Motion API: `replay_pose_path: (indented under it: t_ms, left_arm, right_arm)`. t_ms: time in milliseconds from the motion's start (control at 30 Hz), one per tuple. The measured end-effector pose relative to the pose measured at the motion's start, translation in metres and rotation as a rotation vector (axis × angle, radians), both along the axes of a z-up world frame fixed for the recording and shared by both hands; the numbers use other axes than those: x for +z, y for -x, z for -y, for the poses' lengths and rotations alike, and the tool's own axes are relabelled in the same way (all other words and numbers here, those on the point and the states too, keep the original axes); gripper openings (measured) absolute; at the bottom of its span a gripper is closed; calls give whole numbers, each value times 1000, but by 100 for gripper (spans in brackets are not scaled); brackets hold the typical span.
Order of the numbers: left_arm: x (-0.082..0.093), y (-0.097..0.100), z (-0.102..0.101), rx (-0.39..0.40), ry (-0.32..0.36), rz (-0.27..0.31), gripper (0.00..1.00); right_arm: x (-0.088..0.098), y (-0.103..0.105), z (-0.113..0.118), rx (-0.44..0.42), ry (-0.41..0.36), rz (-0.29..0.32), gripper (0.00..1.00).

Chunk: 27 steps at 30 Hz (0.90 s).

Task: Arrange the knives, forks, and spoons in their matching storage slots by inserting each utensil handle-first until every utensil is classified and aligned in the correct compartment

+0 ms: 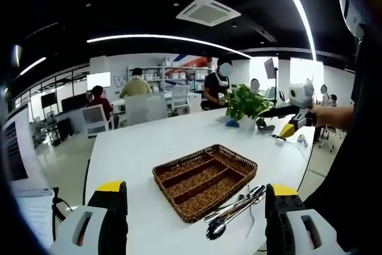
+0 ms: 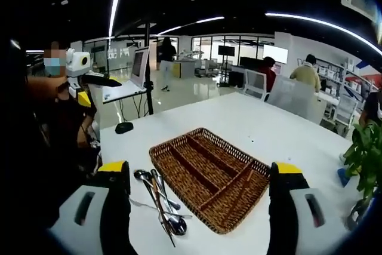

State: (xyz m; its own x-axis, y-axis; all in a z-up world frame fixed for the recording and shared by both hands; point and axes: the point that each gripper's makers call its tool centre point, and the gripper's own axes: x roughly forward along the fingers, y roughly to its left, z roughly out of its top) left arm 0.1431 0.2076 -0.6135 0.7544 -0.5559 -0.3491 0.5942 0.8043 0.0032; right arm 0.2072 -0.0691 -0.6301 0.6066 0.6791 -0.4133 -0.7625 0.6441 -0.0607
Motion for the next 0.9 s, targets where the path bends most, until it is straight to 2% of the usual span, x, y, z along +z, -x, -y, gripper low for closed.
replay_pose_path:
  t_ms: [233, 500, 700, 900]
  left_arm:
    - [-1, 3, -9, 25, 2, -2, 100]
    - [-1, 5, -17, 32, -2, -14, 100]
    - [2, 4, -26, 40, -12, -8, 100]
    - [0, 6, -31, 45, -15, -14, 100]
  right_arm:
    - [-13, 0, -33, 86, 7, -10, 90]
    - [-23, 0, -60, 170, 21, -14, 82]
    - [-44, 4, -80, 210, 20, -29, 76]
    - [-57, 9, -93, 250, 21, -37, 70]
